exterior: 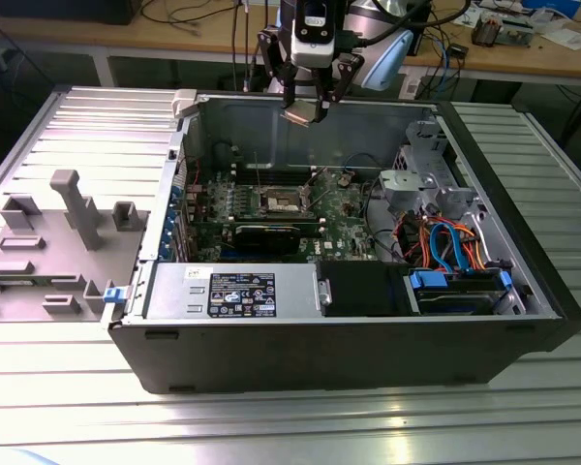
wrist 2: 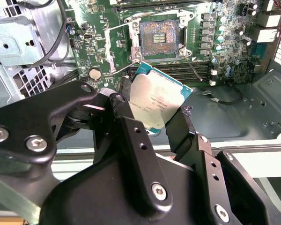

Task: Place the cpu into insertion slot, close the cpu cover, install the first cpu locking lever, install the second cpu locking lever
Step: 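Place the cpu into insertion slot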

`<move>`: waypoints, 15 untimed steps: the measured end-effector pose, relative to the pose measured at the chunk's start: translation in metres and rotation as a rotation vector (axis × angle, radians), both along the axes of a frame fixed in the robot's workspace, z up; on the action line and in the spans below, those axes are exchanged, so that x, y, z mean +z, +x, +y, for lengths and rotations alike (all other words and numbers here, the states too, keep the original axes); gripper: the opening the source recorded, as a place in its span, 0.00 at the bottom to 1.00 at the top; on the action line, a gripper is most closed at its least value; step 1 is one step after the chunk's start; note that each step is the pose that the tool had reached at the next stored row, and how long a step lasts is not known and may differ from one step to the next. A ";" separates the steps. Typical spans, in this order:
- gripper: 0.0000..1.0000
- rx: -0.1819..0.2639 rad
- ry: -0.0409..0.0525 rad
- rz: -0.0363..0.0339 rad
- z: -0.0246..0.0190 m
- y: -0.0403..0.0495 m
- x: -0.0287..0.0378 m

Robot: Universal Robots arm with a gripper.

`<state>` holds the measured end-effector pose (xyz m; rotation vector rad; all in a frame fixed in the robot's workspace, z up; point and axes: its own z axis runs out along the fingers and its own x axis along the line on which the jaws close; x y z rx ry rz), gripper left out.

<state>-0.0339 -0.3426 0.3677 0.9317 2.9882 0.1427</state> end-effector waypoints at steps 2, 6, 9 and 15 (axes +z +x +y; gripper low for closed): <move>0.54 -0.001 0.0000 0.0000 0.0000 0.0000 0.0000; 0.54 -0.004 0.0000 0.0000 0.0000 0.0000 0.0000; 0.54 -0.005 0.0000 0.0000 0.0000 0.0000 0.0000; 0.54 -0.006 0.0000 0.0000 0.0000 0.0000 0.0000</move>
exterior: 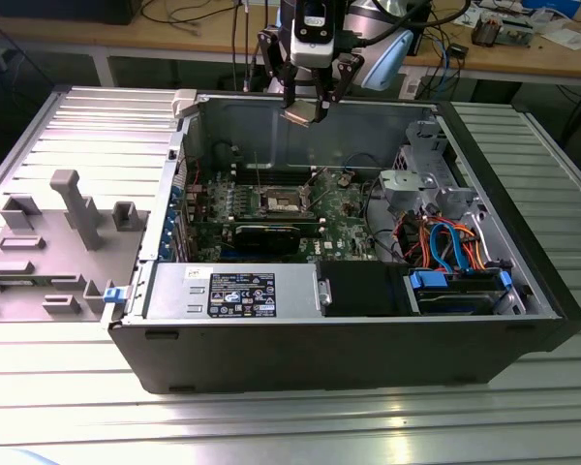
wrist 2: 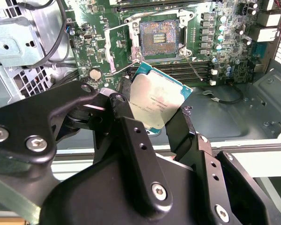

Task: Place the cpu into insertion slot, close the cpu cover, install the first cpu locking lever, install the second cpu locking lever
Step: 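Place the cpu into insertion slot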

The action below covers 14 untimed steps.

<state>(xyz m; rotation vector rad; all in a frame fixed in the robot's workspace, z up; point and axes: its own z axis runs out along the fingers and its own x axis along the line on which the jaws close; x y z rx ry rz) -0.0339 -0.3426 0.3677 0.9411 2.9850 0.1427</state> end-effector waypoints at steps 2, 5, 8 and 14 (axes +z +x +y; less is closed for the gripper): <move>0.54 -0.001 0.0000 0.0000 0.0000 0.0000 0.0000; 0.54 -0.009 0.0000 0.0000 0.0000 0.0000 0.0000; 0.54 -0.026 0.0000 -0.0001 0.0000 0.0000 -0.0001; 0.54 -0.093 -0.0001 -0.0001 0.0000 0.0000 -0.0005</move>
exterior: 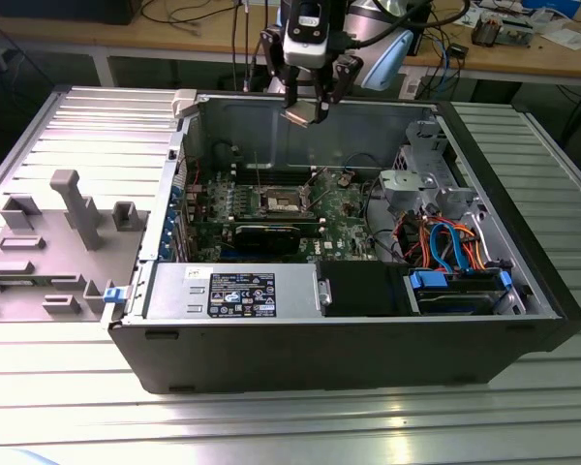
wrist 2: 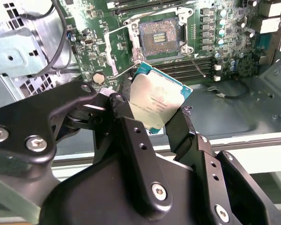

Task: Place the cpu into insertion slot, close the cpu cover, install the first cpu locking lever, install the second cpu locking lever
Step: 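Place the cpu into insertion slot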

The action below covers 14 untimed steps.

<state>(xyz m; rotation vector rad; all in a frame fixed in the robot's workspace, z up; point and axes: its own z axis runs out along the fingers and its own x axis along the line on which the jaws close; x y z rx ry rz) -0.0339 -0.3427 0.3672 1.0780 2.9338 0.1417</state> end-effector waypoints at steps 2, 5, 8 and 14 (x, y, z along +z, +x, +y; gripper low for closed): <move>0.54 -0.021 -0.0001 0.0000 -0.0001 0.0000 -0.0002; 0.54 -0.041 -0.0001 0.0000 -0.0001 0.0001 -0.0003; 0.54 -0.048 -0.0001 0.0000 -0.0001 0.0002 -0.0003; 0.54 -0.051 -0.0001 0.0000 -0.0001 0.0002 -0.0003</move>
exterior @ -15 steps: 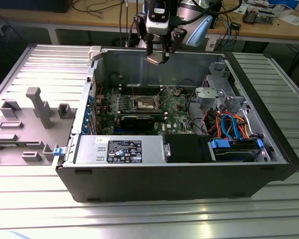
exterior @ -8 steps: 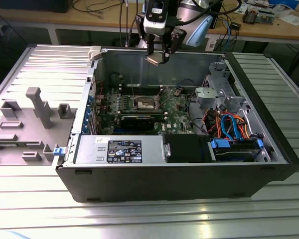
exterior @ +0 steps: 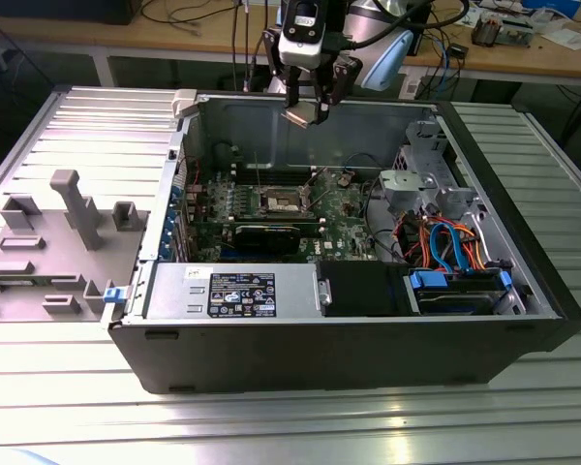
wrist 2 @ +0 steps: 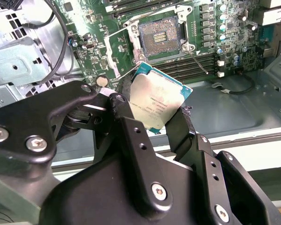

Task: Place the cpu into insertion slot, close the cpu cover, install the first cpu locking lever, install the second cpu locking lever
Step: 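Place the cpu into insertion slot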

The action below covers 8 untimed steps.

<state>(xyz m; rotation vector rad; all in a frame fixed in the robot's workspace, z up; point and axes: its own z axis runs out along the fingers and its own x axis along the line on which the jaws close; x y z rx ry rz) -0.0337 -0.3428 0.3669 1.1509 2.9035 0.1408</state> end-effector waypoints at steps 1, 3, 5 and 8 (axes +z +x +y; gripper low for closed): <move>0.54 -0.002 0.0001 0.0000 0.0000 0.0000 0.0000; 0.54 -0.006 0.0000 0.0000 0.0000 0.0000 0.0000; 0.54 -0.007 0.0000 0.0000 0.0000 0.0000 -0.0001; 0.54 -0.011 0.0000 0.0000 0.0000 0.0000 -0.0001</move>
